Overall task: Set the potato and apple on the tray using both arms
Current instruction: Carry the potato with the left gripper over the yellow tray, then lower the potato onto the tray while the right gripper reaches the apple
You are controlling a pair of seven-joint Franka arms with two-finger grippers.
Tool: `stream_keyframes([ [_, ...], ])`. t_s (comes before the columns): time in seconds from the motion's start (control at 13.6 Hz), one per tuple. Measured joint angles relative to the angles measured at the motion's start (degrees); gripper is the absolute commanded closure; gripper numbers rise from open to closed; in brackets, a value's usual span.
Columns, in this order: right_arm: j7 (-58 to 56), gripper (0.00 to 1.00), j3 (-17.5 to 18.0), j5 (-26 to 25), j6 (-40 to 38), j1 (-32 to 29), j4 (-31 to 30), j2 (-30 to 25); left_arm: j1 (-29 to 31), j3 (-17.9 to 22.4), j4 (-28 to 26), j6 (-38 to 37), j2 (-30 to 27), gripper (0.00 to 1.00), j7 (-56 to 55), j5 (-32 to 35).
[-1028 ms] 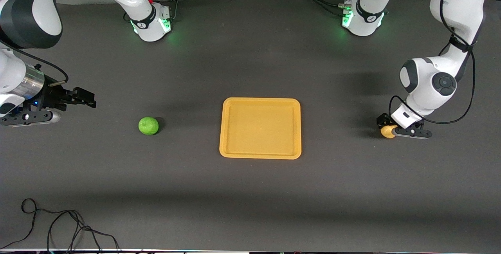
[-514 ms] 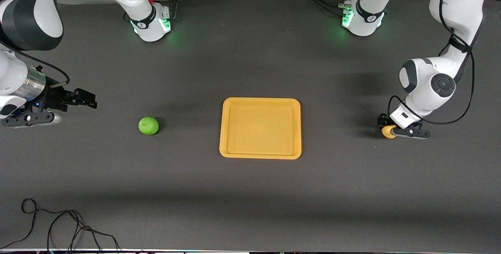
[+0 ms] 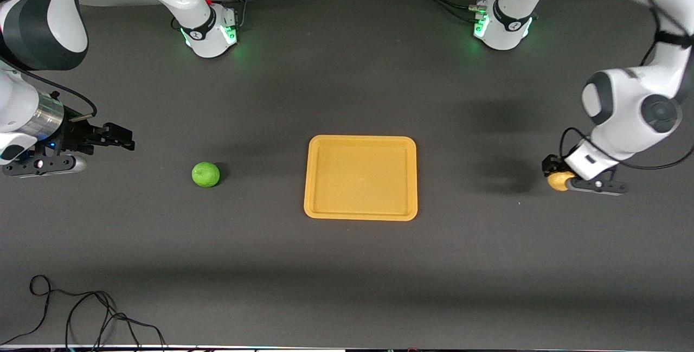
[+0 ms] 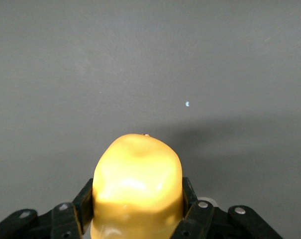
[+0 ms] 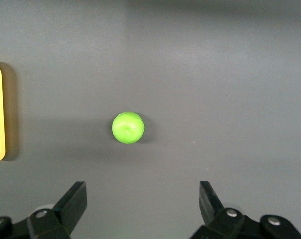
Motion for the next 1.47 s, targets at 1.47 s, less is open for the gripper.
stream_keyframes([
  [1.47, 0.0, 0.0, 0.0, 0.0, 1.9, 0.1, -0.9, 0.4, -37.6, -3.7, 22.3, 5.5, 28.8, 0.66, -46.6, 0.6],
])
